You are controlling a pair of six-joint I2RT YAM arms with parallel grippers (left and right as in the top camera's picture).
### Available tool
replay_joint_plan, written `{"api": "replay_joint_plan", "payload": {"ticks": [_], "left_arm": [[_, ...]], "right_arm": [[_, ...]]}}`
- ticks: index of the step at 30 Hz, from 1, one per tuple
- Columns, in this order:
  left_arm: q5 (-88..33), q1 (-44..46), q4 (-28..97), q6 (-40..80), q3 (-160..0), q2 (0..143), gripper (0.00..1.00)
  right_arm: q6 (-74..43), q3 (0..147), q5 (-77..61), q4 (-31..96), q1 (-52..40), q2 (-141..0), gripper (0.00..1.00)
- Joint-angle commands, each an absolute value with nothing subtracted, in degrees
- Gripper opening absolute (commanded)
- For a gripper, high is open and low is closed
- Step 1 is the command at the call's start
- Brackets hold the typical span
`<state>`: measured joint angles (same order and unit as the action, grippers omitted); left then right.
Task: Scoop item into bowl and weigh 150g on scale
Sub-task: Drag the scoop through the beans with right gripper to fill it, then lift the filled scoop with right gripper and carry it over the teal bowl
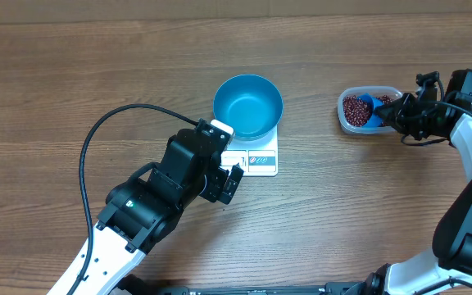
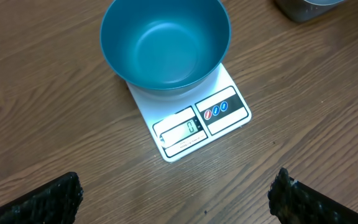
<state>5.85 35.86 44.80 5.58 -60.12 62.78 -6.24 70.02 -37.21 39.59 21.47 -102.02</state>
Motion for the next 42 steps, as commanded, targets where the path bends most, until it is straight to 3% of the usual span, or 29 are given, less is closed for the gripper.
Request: {"api": "replay_joint_plan", "payload": {"ticks": [1, 42], "left_arm": [[6.3, 35.6, 44.8, 4.9, -59.9, 62.1, 0.99], [6.4, 35.6, 44.8, 4.9, -59.9, 62.1, 1.0]], "right_arm": [[-7.3, 68.5, -40.3, 40.6, 23.4, -103.4, 0.04], [-7.3, 68.5, -60.3, 40.6, 33.4, -104.6, 0.04]]}}
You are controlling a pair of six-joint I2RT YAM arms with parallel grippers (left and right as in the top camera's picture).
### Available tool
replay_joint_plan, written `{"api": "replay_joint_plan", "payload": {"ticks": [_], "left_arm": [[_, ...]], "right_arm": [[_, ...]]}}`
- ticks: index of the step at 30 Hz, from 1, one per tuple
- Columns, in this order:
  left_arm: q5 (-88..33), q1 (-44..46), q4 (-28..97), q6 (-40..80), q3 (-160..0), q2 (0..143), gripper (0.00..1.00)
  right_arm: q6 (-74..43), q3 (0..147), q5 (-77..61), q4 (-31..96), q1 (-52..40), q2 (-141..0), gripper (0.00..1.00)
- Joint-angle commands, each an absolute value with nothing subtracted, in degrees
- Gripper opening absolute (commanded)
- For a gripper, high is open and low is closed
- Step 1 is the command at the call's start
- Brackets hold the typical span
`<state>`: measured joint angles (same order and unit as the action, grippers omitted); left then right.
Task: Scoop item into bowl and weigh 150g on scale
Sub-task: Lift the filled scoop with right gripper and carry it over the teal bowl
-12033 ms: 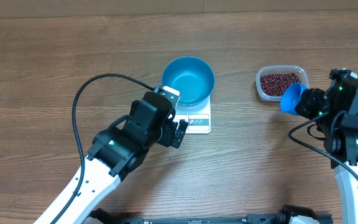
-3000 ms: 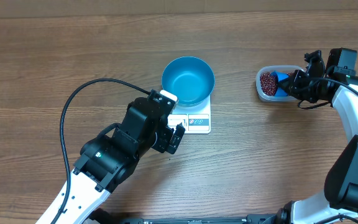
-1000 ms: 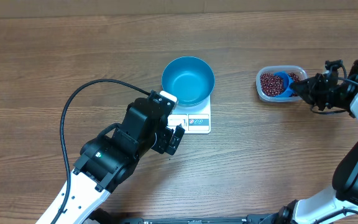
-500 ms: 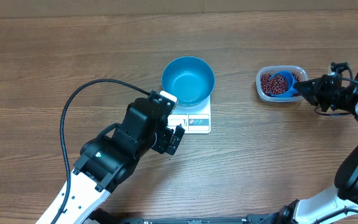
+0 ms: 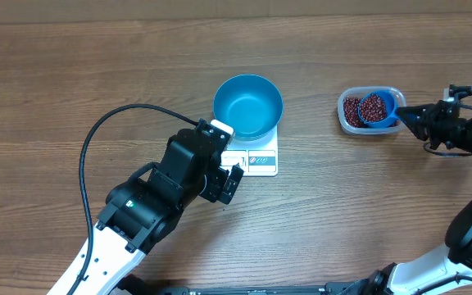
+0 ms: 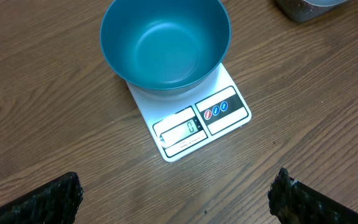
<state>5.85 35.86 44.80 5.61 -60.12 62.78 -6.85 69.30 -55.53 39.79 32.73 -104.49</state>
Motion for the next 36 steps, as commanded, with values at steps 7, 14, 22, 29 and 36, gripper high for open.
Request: {"api": "replay_joint_plan", "payload": {"ticks": [7, 14, 22, 29, 36], "left_arm": [[6.4, 35.6, 44.8, 4.9, -59.9, 62.1, 1.0], [6.4, 35.6, 44.7, 4.9, -59.9, 62.1, 1.0], [6.4, 35.6, 44.7, 4.9, -59.9, 62.1, 1.0], [6.4, 35.6, 44.7, 4.9, -59.9, 62.1, 1.0], [6.4, 35.6, 44.6, 4.9, -59.9, 62.1, 1.0]], "right_arm": [[-7.3, 68.5, -67.1, 40.1, 33.5, -104.6, 0.04], [-7.3, 68.5, -68.8, 40.2, 33.5, -104.6, 0.04], [-7.2, 68.5, -74.1, 40.1, 33.5, -104.6, 0.04], [-7.0, 68.5, -81.2, 38.5, 33.1, -104.6, 0.04], [-7.3, 68.8, -82.2, 36.8, 29.3, -104.6, 0.04]]}}
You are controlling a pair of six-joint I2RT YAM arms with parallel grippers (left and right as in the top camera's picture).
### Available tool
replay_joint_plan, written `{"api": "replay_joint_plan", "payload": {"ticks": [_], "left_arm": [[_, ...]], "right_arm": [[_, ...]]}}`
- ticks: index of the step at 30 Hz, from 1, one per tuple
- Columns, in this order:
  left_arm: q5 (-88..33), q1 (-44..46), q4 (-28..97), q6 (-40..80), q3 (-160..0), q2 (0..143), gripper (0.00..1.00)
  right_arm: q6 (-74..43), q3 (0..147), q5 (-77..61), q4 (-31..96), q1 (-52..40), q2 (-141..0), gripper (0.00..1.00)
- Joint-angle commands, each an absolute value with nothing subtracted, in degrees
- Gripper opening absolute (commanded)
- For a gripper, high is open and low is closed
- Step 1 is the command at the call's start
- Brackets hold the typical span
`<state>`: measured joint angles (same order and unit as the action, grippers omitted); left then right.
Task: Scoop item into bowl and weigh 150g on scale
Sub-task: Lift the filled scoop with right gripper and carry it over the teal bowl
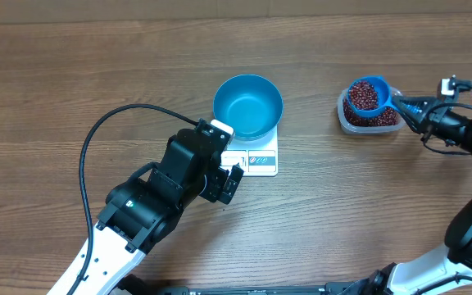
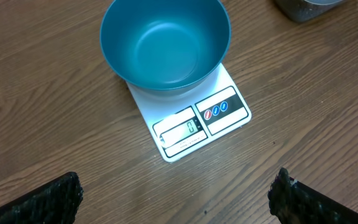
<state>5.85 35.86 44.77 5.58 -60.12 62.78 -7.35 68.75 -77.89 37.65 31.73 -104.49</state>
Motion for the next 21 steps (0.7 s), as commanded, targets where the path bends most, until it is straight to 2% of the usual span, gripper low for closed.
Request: {"api": "replay_joint_plan", "payload": {"ticks": [1, 10, 21], "left_arm": [[6.4, 35.6, 44.6, 4.9, -59.9, 62.1, 0.99], [6.3, 35.6, 44.3, 5.3, -59.9, 62.1, 1.0], [6.1, 35.6, 44.1, 5.4, -59.9, 62.1, 1.0]], "right_arm": [[-7.7, 69.0, -82.1, 36.5, 28.4, -104.6, 0.04], [-9.2, 71.3, -82.1, 35.5, 20.8, -104.6, 0.04], [-26.1, 71.3, -79.2, 13.6, 10.1, -104.6, 0.04]]}}
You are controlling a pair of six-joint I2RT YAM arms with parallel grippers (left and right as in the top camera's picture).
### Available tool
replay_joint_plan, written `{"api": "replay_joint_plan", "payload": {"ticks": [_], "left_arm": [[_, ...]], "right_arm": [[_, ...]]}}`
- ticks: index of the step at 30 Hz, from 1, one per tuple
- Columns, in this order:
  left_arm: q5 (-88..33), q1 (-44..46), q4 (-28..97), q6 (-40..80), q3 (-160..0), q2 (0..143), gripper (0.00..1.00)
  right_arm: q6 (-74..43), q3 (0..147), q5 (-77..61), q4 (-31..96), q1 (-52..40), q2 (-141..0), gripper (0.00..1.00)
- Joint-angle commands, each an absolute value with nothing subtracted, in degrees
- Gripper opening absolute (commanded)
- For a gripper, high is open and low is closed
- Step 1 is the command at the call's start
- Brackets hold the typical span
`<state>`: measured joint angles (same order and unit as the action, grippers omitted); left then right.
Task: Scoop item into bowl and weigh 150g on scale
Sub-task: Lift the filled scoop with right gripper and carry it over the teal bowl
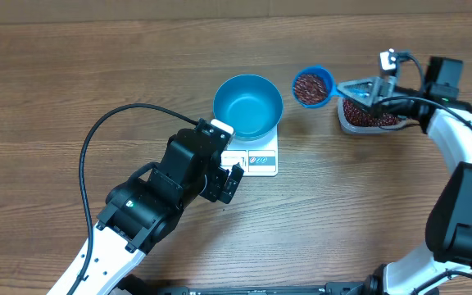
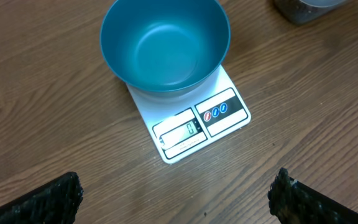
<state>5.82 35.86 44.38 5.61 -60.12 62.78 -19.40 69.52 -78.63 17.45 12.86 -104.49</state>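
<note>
An empty blue bowl stands on the white scale, whose display shows 0. A blue scoop heaped with red beans hangs above the table between the bowl and the clear bean container. My right gripper is shut on the scoop's handle. My left gripper hovers open over bare wood in front of the scale, nothing between its fingers.
The left arm's black body and its cable lie left of the scale. The container's corner shows at the top right of the left wrist view. The wall edge runs along the back.
My right gripper has carried the loaded scoop left, from over the bean container to a spot just right of the bowl. The left arm has not moved.
The scoop was first down in the container among the beans. Then it sat in the container full of beans, then over the container's rim. Now it hangs beside the bowl. The bowl stayed empty, the scale at 0, and the left arm still.
</note>
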Motion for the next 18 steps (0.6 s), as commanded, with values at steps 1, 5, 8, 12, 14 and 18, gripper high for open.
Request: {"api": "replay_joint_plan", "payload": {"ticks": [1, 5, 8, 12, 14, 18], "left_arm": [[5.9, 35.6, 44.1, 5.4, -59.9, 62.1, 0.99], [5.7, 35.6, 44.1, 5.4, -59.9, 62.1, 1.0], [4.8, 35.6, 43.9, 5.4, -59.9, 62.1, 1.0], [4.4, 35.6, 43.6, 5.4, -59.9, 62.1, 1.0], [4.4, 35.6, 43.5, 5.4, -59.9, 62.1, 0.99], [4.4, 35.6, 43.5, 5.4, -59.9, 62.1, 1.0]], "right_arm": [[-27.5, 71.3, -78.9, 11.6, 9.2, -104.6, 0.04], [-31.6, 71.3, -78.0, 1.7, 4.6, -104.6, 0.04], [-31.7, 71.3, -76.3, -1.8, 2.2, -104.6, 0.04], [-29.8, 71.3, -73.0, -5.2, -1.1, -104.6, 0.04], [-28.4, 71.3, -72.1, -7.5, -2.7, -104.6, 0.04], [-26.3, 71.3, -69.3, -9.4, -4.3, -104.6, 0.04]]}}
